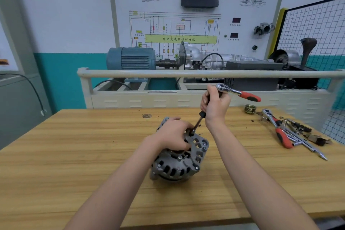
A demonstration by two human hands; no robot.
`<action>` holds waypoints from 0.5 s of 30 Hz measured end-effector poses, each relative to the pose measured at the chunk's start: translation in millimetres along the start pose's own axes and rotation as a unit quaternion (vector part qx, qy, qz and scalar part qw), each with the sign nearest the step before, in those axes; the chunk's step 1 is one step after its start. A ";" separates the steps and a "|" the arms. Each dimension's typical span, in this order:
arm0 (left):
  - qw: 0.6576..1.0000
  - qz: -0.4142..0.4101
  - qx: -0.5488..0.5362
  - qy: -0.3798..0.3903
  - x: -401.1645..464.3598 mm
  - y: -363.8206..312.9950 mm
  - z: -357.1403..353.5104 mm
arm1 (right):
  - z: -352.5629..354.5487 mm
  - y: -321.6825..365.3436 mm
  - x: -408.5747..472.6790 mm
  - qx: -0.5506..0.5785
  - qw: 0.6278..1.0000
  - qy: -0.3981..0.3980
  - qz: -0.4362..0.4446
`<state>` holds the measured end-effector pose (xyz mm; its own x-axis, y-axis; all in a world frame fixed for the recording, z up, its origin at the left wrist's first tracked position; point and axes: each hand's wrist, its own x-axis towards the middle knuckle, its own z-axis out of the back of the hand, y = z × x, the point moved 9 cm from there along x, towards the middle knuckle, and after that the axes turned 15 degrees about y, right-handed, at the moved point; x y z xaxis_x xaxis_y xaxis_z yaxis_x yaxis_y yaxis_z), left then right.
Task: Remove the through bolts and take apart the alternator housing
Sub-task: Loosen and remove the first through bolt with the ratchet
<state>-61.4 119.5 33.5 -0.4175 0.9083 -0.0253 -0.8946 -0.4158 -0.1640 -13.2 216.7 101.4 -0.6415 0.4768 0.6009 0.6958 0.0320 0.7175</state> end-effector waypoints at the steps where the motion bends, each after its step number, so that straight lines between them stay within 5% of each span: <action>1: 0.999 -0.018 -0.012 0.030 1.7 -2.0 -0.7 | 3.7 0.7 -1.4 -0.006 1.000 -0.006 -0.002; 4: 0.994 -0.037 0.001 0.106 2.8 -8.7 -5.2 | 17.6 1.4 -7.9 -0.006 0.999 -0.031 -0.014; 6: 0.995 -0.013 0.072 0.070 1.0 -10.1 -2.0 | 26.9 0.9 -12.1 -0.003 0.999 -0.046 -0.022; 8: 0.989 0.107 0.102 -0.018 -11.1 2.8 3.9 | 37.1 1.1 -15.8 0.008 0.997 -0.077 -0.030; 11: 0.943 0.325 0.004 -0.071 -49.7 35.3 -11.3 | 48.8 3.8 -16.4 0.045 0.990 -0.128 -0.029; 15: 0.929 0.342 -0.092 -0.106 -61.2 48.0 -28.3 | 51.2 8.0 -11.1 0.041 0.988 -0.144 -0.029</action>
<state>-74.3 45.2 -0.8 -0.9180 0.3965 0.0056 -0.3736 -0.8602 -0.3471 16.0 256.7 82.4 -0.5706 0.7025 0.4255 0.6917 0.1318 0.7100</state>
